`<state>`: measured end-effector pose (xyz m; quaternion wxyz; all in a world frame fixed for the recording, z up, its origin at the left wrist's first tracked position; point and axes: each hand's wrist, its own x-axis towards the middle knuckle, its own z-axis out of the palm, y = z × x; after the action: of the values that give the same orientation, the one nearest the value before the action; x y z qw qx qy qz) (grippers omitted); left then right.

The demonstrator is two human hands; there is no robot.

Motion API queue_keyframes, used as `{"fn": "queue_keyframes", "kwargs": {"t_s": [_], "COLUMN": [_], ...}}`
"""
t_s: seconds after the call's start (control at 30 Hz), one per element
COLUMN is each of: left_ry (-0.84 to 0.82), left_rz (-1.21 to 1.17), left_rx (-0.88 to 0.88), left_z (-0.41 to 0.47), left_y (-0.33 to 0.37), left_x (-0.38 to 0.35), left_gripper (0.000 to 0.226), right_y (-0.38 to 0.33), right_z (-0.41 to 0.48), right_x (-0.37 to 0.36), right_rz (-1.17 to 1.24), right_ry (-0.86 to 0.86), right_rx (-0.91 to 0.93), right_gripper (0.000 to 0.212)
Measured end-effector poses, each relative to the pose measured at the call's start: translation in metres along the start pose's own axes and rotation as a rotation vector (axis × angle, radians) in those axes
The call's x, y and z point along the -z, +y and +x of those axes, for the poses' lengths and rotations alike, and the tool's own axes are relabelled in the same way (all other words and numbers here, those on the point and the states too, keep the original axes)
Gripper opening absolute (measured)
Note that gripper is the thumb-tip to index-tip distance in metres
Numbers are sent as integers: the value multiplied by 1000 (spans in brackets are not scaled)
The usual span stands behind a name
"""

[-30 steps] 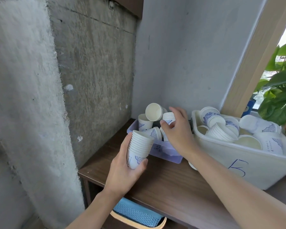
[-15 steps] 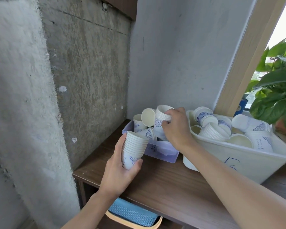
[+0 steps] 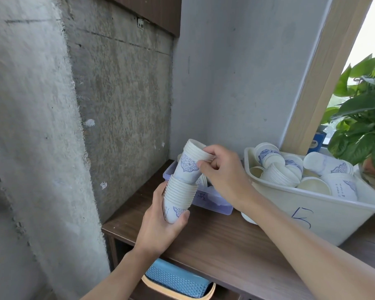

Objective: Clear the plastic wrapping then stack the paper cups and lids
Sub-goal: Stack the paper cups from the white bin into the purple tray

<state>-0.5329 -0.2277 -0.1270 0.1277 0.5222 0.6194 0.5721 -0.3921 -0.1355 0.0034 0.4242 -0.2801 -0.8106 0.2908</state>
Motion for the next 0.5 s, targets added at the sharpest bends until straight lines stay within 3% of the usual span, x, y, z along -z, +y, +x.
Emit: {"fn": "queue_keyframes", "kwargs": {"t_s": [0.17, 0.37, 0.5], "left_ry": [1, 1, 8], "left_rz": [-2, 13, 15], "left_rx": [-12, -39, -53], "left_z": [-1, -1, -2], "left_y": [2, 3, 4], "left_x": [2, 2, 3], "left_gripper": [74, 74, 72], "right_y": [7, 22, 25], "right_z": [-4, -8, -10], "right_x": [-4, -18, -28], "right_rz": [-19, -15, 49], "right_ry": [-19, -98, -72], "right_rx": [-13, -154, -201], "right_gripper": [8, 33, 24]}}
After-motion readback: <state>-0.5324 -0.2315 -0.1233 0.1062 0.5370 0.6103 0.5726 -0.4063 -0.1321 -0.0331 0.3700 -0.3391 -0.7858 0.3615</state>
